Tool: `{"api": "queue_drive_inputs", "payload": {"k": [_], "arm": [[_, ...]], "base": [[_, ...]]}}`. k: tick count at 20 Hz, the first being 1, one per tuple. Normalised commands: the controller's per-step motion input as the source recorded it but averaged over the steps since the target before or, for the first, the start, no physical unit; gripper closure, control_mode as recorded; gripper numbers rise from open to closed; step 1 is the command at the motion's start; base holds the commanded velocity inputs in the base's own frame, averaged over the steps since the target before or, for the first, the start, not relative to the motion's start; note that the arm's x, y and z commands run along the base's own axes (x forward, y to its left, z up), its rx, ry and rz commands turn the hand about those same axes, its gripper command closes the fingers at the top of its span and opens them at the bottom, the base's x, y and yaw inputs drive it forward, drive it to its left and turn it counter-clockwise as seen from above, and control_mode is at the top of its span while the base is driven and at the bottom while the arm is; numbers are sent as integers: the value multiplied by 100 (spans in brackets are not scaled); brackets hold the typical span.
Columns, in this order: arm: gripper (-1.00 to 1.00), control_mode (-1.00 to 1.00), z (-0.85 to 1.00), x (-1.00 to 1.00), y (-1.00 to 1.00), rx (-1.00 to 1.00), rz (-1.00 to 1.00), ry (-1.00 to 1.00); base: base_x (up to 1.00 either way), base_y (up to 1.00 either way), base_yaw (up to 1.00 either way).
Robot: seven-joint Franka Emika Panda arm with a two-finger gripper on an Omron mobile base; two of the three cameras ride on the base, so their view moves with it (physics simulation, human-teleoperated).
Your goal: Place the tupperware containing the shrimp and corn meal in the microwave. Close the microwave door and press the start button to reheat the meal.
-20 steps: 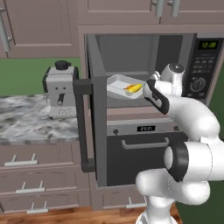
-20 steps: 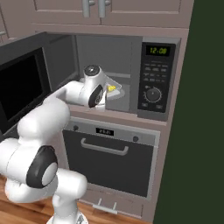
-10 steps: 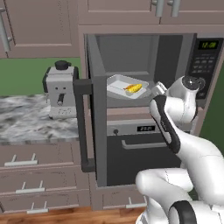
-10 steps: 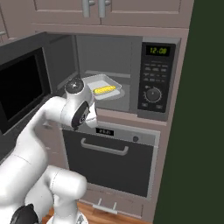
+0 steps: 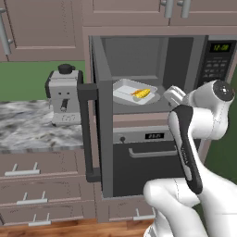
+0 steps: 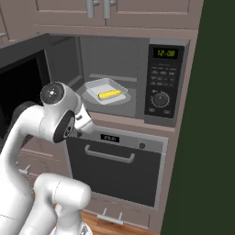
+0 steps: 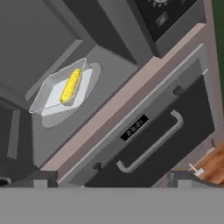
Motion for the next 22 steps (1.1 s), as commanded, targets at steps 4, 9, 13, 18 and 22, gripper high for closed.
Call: {"api": "queue_drive_inputs", "payload": {"k": [4, 9, 13, 18, 22], "arm": [[-100, -100, 84, -83, 37, -34, 14, -8], [-100, -100, 53, -82, 43, -33, 16, 0], [-100, -100, 32, -83, 44, -33, 16, 0], [-100, -100, 19, -72, 50, -33, 14, -1], [-100, -100, 0, -84, 50, -32, 8, -6]], "base": [[0, 0, 0], [0, 0, 0], [0, 0, 0], [0, 0, 0], [0, 0, 0]]}}
